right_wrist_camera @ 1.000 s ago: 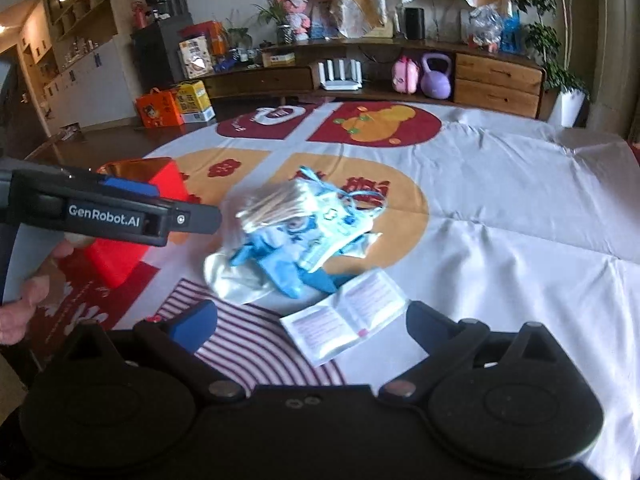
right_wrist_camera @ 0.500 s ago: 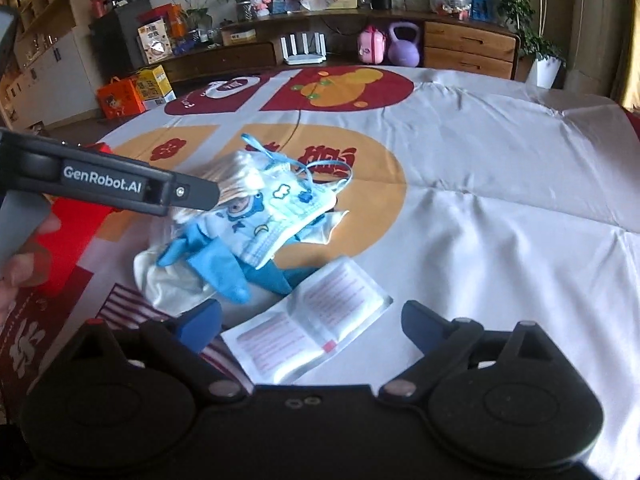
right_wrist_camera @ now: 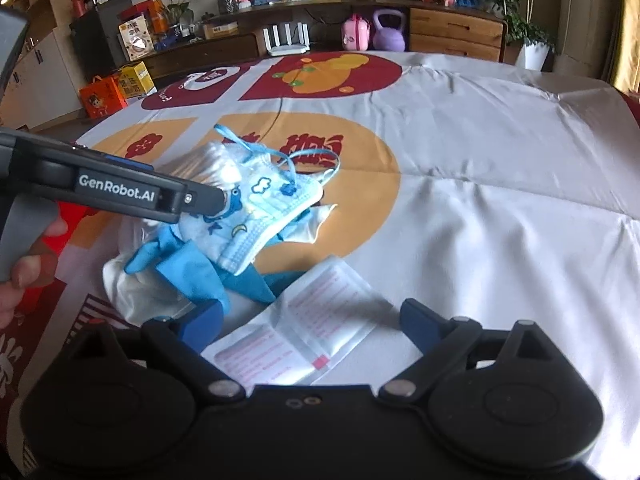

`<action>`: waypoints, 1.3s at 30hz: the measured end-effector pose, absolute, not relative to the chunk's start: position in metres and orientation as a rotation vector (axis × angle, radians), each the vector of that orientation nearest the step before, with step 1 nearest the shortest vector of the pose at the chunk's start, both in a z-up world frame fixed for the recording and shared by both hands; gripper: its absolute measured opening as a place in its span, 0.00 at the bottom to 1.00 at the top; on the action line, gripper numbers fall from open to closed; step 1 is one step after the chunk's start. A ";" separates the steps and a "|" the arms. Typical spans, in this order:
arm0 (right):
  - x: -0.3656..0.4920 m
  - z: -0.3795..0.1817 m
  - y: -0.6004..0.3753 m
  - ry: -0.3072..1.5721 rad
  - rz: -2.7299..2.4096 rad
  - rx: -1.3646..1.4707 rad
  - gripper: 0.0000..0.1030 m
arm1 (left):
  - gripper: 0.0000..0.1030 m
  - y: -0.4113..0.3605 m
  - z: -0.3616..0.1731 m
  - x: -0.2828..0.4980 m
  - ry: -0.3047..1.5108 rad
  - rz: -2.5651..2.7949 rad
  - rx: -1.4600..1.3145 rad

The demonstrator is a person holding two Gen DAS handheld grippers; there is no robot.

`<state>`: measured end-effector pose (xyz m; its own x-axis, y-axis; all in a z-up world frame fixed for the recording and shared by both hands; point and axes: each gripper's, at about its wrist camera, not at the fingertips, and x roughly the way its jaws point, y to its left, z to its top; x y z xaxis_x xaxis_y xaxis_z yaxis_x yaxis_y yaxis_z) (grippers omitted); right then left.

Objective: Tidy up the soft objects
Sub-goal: 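Grasp the clear cotton swab bag with the left tool while the right tool grasps the white packet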

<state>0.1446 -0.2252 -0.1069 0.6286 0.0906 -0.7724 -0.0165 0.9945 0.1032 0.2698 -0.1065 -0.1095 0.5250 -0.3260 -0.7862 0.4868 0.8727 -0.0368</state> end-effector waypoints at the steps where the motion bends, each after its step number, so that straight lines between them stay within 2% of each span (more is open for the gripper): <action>1: 0.145 -0.107 -0.224 0.888 0.060 0.087 0.93 | 0.83 -0.106 -0.110 0.270 0.898 -0.489 0.188; 5: 0.144 -0.109 -0.220 0.873 0.051 0.066 0.90 | 0.82 -0.105 -0.111 0.270 0.889 -0.480 0.173; 7: 0.144 -0.110 -0.218 0.861 0.046 0.050 0.84 | 0.70 -0.105 -0.111 0.269 0.890 -0.488 0.164; 17: 0.134 -0.109 -0.218 0.823 0.045 -0.025 0.55 | 0.54 -0.108 -0.108 0.262 0.873 -0.476 0.172; 21: 0.130 -0.108 -0.220 0.817 0.053 -0.026 0.49 | 0.47 -0.109 -0.107 0.259 0.865 -0.469 0.187; 23: 0.129 -0.107 -0.222 0.818 0.061 -0.017 0.38 | 0.46 -0.108 -0.105 0.258 0.864 -0.465 0.183; 33: 0.120 -0.096 -0.227 0.805 0.087 0.024 0.22 | 0.45 -0.102 -0.091 0.249 0.839 -0.447 0.162; 39: 0.113 -0.087 -0.233 0.781 0.077 0.037 0.07 | 0.45 -0.101 -0.084 0.242 0.829 -0.434 0.163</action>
<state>0.1128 -0.2334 -0.0868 0.7074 0.0827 -0.7020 -0.0555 0.9966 0.0615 0.2419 -0.1009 -0.0838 0.5944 -0.3091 -0.7423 0.4343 0.9004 -0.0272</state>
